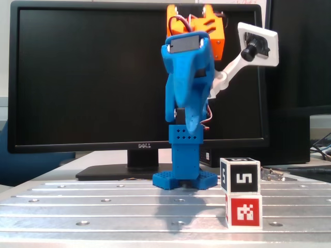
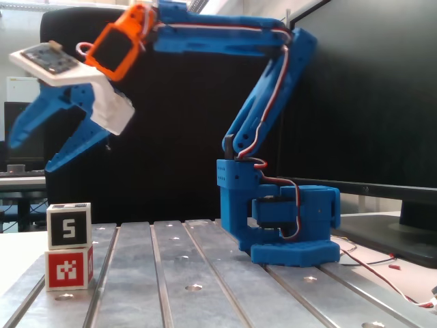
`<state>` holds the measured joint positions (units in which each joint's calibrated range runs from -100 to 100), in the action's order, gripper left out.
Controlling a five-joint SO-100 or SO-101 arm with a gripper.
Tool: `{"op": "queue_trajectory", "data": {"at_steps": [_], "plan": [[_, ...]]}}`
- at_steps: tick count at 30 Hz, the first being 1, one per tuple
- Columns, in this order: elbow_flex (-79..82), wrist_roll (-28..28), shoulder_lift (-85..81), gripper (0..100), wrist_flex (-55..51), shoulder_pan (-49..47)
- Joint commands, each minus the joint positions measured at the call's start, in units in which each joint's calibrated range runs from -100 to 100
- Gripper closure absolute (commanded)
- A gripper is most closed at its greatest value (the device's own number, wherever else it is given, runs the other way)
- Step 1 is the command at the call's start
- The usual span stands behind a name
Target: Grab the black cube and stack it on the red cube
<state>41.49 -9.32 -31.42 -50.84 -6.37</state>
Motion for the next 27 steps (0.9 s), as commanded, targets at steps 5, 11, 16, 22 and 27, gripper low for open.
{"op": "queue_trajectory", "data": {"at_steps": [5, 11, 16, 22, 27], "plan": [[16.4, 3.5, -14.4, 97, 12.1, 0.7], [27.8, 3.5, -25.6, 97, 14.5, 0.8], [38.3, 3.5, -35.9, 97, 17.0, 0.8], [47.8, 3.5, -49.0, 97, 16.5, 0.8], [54.5, 3.5, -58.4, 97, 15.6, 2.3]]}}
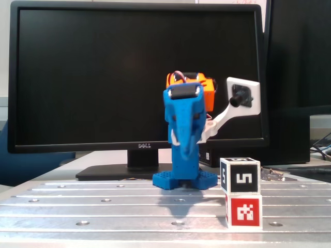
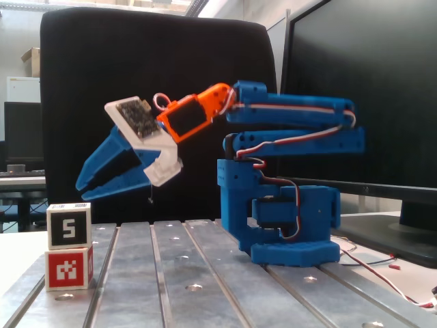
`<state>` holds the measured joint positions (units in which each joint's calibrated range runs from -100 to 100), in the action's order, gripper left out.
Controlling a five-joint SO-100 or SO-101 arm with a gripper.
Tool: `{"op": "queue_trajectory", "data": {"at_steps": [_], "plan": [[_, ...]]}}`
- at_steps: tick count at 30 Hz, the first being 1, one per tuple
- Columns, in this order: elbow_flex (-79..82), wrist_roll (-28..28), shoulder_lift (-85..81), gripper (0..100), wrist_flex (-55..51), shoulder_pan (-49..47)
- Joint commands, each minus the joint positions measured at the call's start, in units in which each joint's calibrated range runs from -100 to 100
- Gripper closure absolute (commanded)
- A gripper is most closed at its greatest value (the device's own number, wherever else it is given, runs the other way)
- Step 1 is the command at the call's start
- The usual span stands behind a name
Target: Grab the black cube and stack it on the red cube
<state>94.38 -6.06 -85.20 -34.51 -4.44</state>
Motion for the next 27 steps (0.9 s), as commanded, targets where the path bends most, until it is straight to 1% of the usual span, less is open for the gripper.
{"op": "queue_trajectory", "data": {"at_steps": [1, 7, 11, 17, 27], "plan": [[2.5, 0.3, -6.4, 97, -1.8, 0.3], [5.3, 0.3, -14.5, 97, -9.3, 2.3], [5.3, 0.3, -13.8, 97, -13.7, 4.0], [5.3, 0.2, -13.6, 97, -24.5, 4.6], [5.3, 0.3, -13.4, 97, -29.8, 4.1]]}}
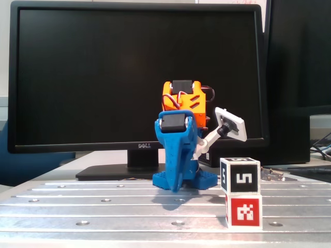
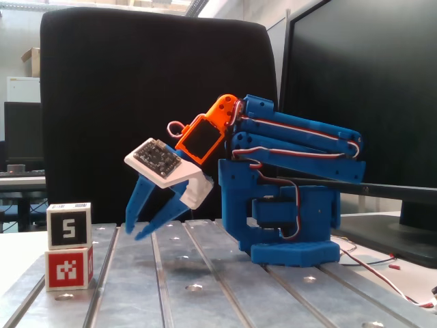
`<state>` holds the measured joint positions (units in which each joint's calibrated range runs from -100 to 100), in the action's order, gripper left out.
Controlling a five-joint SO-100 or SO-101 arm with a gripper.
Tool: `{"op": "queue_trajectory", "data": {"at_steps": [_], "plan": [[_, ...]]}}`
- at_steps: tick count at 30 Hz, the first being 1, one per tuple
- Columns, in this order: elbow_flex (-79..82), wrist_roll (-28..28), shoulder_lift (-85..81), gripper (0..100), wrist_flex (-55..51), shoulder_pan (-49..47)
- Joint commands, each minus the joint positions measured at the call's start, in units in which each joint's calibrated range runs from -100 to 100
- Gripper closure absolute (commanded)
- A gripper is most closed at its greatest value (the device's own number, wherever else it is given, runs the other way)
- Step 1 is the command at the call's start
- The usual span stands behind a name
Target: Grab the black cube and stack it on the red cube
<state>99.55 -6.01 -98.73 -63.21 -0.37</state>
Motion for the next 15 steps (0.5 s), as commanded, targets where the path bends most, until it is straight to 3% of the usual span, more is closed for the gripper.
{"op": "queue_trajectory", "data": {"at_steps": [1, 15], "plan": [[0.1, 0.2, 0.2, 97, -1.4, 0.3], [0.2, 0.2, 0.2, 97, -2.6, -0.2]]}}
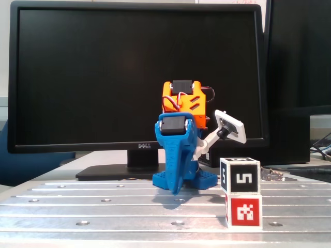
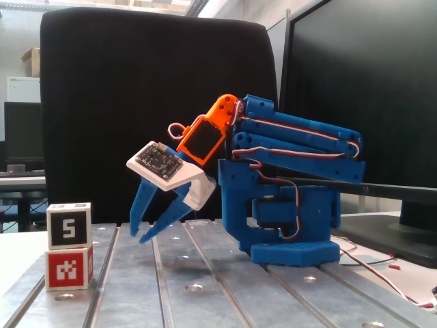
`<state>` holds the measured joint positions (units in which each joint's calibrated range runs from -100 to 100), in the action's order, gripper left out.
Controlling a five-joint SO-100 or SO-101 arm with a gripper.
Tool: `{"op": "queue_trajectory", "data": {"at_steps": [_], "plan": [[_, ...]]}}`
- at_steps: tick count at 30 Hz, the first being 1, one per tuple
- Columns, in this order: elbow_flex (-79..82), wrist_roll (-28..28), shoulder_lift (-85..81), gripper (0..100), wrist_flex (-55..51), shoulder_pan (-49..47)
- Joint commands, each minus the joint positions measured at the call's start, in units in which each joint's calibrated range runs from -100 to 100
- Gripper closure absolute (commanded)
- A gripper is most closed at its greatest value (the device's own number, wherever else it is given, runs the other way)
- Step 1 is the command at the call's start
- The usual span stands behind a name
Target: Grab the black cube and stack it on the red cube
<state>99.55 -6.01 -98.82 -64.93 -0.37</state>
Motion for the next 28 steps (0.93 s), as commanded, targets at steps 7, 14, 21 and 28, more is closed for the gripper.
{"op": "queue_trajectory", "data": {"at_steps": [7, 14, 21, 28], "plan": [[0.2, 0.2, -0.3, 97, -4.5, -0.3], [0.2, 0.3, 0.1, 97, -4.5, -0.2], [0.2, 0.2, 0.2, 97, -4.5, -0.1], [0.2, 0.2, 0.2, 97, -4.5, -0.1]]}}
